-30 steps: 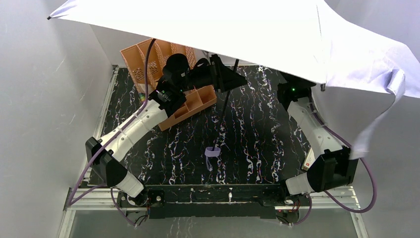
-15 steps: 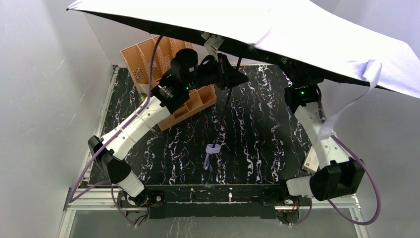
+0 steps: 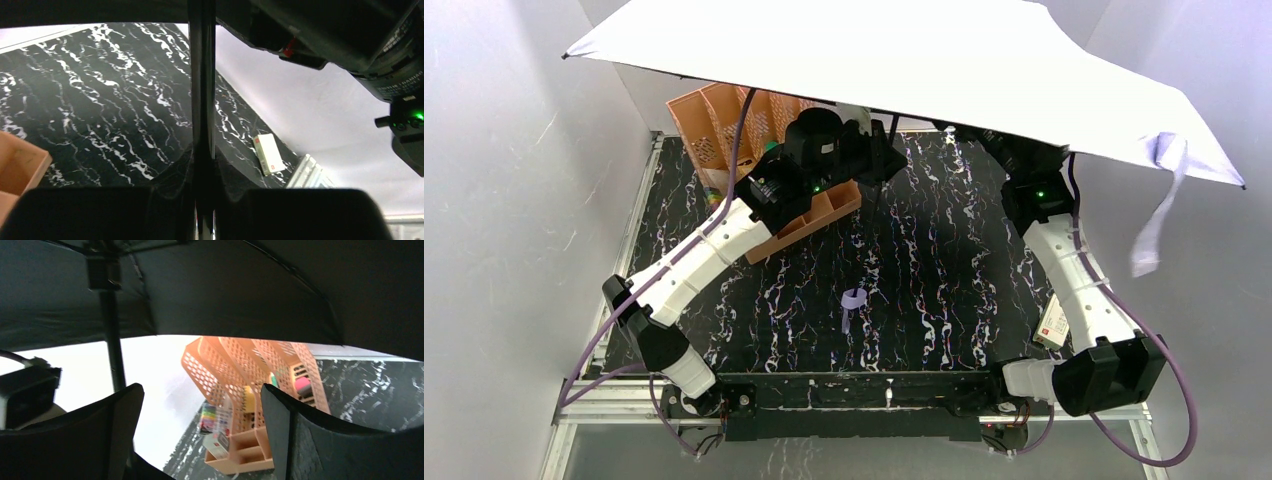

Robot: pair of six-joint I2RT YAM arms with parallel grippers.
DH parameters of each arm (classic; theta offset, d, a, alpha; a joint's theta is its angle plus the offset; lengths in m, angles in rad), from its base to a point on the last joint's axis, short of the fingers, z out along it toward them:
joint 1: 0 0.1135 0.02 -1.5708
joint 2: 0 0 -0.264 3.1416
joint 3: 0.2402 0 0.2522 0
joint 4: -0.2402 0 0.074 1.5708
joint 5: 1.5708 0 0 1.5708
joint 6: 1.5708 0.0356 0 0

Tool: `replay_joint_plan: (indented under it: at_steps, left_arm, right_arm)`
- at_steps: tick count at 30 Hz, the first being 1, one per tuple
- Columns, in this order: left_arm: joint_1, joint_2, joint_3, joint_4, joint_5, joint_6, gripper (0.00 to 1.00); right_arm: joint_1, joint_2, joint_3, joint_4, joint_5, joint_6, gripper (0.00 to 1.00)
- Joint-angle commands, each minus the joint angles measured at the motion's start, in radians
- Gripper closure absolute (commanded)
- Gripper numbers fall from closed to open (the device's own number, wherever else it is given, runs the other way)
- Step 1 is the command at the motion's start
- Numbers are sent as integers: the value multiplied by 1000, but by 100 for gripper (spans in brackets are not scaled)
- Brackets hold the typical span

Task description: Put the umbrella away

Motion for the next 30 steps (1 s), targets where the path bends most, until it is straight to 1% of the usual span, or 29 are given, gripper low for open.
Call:
replay_joint_plan:
  at_steps: [1, 6, 10, 14, 17, 20, 23, 26, 30]
  left_arm:
    - [-14, -11, 66, -6, -121, 70, 100]
    - [-24, 13, 71, -21, -144, 72, 100]
    - [-26, 31, 84, -29, -167, 66, 100]
    - [-25, 59, 121, -59, -201, 71, 100]
    - [-26, 65, 118, -63, -224, 74, 100]
    - [-26, 54, 89, -39, -236, 85, 100]
    - [-25, 51, 84, -40, -261, 79, 100]
    - [-26, 46, 74, -36, -253, 88, 100]
    - [-25, 27, 41, -13, -256, 93, 100]
  right_arm:
    - [-7, -66, -32, 19, 46, -101, 5]
    - [-8, -65, -75, 129, 38, -76, 6]
    - [-7, -59, -101, 171, 41, -110, 6]
    - [-10, -100, -185, 155, 86, -182, 6]
    - [-13, -122, -197, 101, 93, -229, 5]
    - [-13, -138, -218, 130, 87, -222, 5]
    - [-14, -137, -203, 116, 94, -210, 4]
    - [-14, -144, -209, 140, 91, -190, 4]
    - [-13, -139, -183, 124, 112, -150, 6]
